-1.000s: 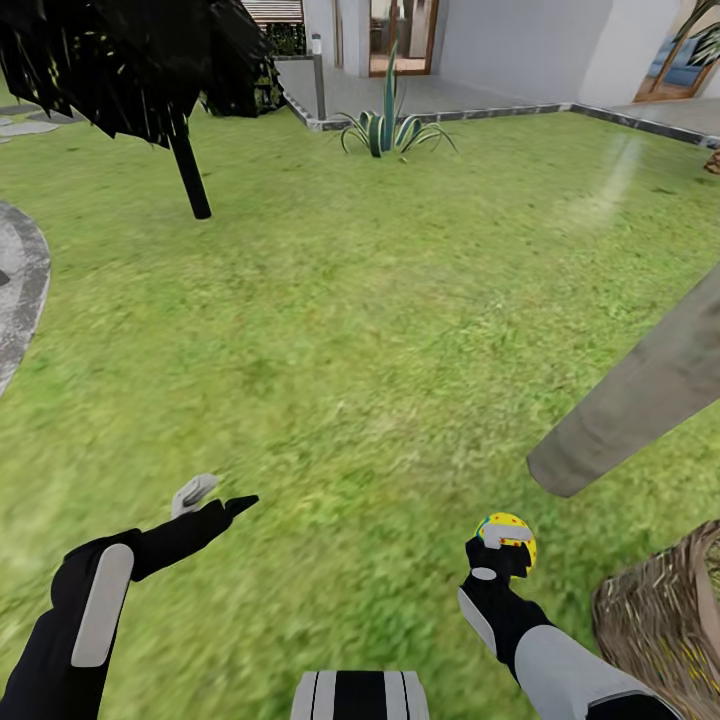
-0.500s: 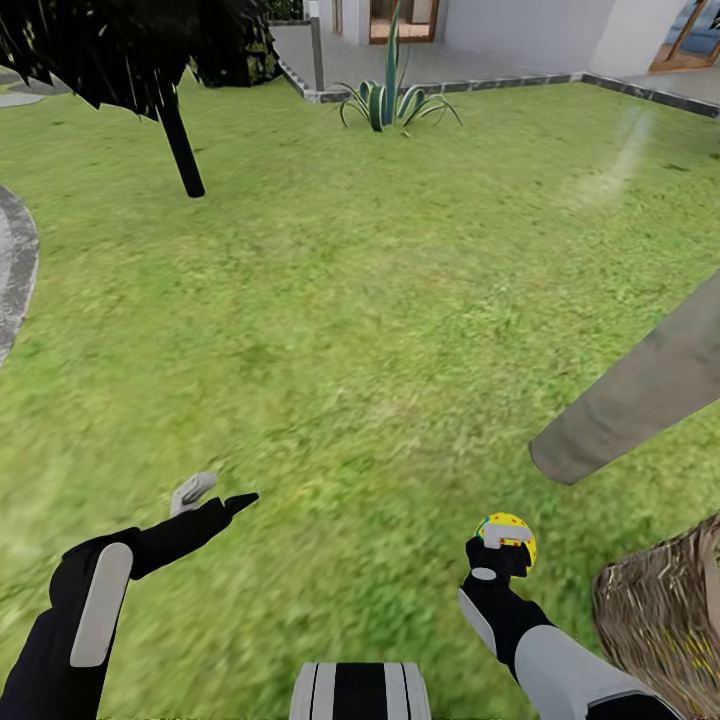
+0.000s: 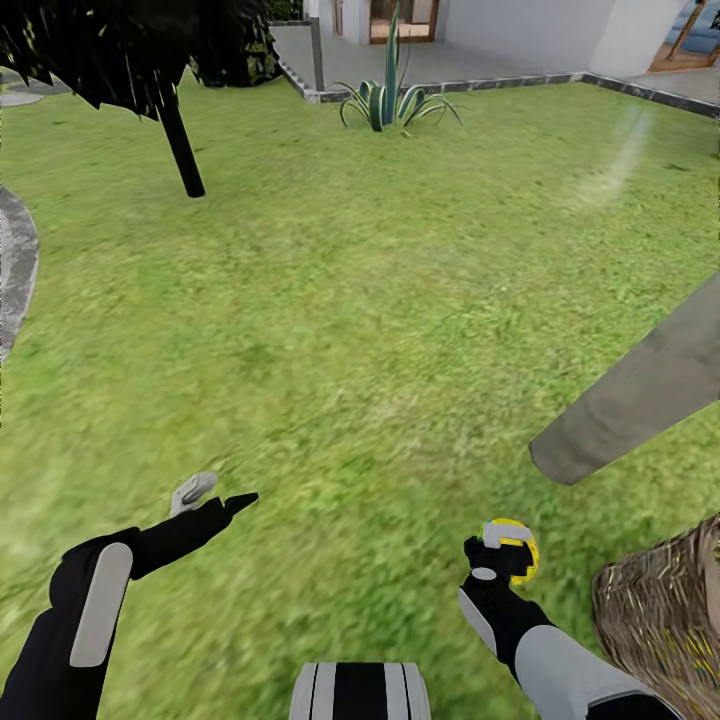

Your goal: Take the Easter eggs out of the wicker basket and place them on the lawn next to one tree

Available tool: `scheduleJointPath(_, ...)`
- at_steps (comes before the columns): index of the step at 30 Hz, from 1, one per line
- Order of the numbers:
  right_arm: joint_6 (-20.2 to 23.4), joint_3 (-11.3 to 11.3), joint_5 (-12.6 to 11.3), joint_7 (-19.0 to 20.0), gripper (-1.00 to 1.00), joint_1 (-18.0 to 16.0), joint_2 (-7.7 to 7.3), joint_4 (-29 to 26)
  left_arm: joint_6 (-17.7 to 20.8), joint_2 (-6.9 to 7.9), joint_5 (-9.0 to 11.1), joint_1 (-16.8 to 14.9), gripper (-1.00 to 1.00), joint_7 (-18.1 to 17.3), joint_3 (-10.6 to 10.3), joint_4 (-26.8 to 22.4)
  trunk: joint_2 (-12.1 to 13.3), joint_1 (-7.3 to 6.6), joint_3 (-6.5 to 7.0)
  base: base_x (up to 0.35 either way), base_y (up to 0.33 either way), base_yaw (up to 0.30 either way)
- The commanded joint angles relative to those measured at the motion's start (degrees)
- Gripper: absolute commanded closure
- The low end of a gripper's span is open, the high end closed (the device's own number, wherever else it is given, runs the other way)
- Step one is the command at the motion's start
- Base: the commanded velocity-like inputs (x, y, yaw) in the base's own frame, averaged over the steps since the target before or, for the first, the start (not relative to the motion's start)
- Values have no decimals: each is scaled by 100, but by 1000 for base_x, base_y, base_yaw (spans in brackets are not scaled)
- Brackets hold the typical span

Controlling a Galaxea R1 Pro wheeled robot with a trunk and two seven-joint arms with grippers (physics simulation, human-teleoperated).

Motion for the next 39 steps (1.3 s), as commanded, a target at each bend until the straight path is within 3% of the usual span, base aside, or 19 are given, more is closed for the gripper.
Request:
scheduleJointPath(1, -30, 32, -37, -24, -100, -4, -3, 7, 24, -1, -52, -3, -100, -60, 12, -1, 0, -3, 19, 0, 0, 0)
scheduleJointPath(12, -57, 30, -31, -61, -100, -4, 4, -6, 24, -1, -50, -3, -100, -60, 14, -1, 15, -32, 263, 0, 0, 0)
scheduleJointPath(16, 6, 18, -37, -76, -100, 1, 11, -520, 24, -1, -50, -3, -100, -60, 15, 5, 20, -42, 352, 0, 0, 0)
scheduleJointPath(22, 1025, 4, -78, -69, -100, 8, 5, -1193, -9, -16, -76, -3, -100, -47, 10, 43, 28, -57, 485, 0, 0, 0)
scheduleJointPath(24, 1753, -1, -231, -62, -100, 14, 3, -1685, -28, -30, -90, -3, -100, -37, 2, 82, 31, -63, 529, 0, 0, 0)
scheduleJointPath(26, 2428, -2, -619, -60, -100, 29, -18, -2332, -34, -36, -93, -3, -100, -34, -3, 97, 34, -68, 573, 0, 0, 0)
scheduleJointPath(27, 2975, -2, -966, -60, -100, 102, -63, -3014, -36, -46, -97, -3, -100, -26, -14, 101, 35, -70, 595, 0, 0, 0)
scheduleJointPath(28, 3309, -2, -1166, -59, -100, 227, -123, -3485, -37, -54, -100, -3, -100, -18, -35, 103, 36, -73, 618, 0, 0, 0)
scheduleJointPath(32, 3971, -2, -1608, -59, -100, 841, -332, -5062, -45, -49, -110, -3, -100, 20, -200, 105, 42, -83, 706, -24, 0, 0)
scheduleJointPath(34, 4170, -2, -1688, -59, -100, 1109, -406, -5676, -46, -49, -111, -3, -100, 26, -221, 105, 44, -88, 751, -221, 0, 0)
scheduleJointPath(39, 4429, -2, -1725, -59, -100, 1386, -473, -6325, -46, -46, -114, -3, -100, 68, -232, 130, 51, -101, 881, -307, 0, -136)
